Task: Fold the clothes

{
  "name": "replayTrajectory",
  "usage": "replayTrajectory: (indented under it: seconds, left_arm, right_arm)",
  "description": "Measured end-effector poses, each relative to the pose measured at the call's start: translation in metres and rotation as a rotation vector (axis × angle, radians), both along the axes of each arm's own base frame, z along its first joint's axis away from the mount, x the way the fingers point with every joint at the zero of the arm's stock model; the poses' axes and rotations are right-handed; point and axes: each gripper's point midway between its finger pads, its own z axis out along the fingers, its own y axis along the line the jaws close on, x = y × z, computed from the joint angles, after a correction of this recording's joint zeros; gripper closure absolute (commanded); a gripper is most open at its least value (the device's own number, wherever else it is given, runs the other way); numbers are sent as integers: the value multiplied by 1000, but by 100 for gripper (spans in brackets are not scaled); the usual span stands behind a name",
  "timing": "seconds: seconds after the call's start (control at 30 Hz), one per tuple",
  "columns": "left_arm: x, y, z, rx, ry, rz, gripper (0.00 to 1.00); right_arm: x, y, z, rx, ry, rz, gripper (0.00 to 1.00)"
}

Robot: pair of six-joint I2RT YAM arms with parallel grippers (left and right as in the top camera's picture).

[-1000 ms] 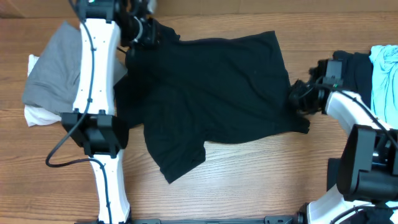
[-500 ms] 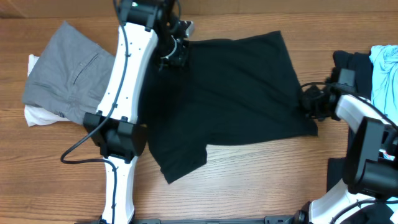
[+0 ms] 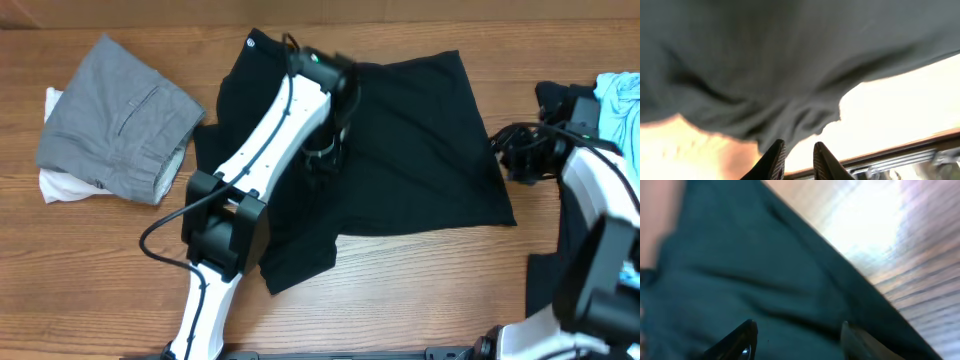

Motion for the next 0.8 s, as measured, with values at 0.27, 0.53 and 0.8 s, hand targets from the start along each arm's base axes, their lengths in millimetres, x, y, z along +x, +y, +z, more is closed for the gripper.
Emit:
replayTrajectory:
  seconds: [0.27,0.53,0.8]
  left_arm:
    - [-65,23,-20,134,46,1,78]
    - [-104,39,-88,128,88,54,96]
    - [-114,50,-110,75,40,131,96]
  right_arm:
    - [-22,10,101,-32,-168,8,32]
    - [-46,18,86,7,-48,14,32]
    - [-50,20,83,6,-32,27,33]
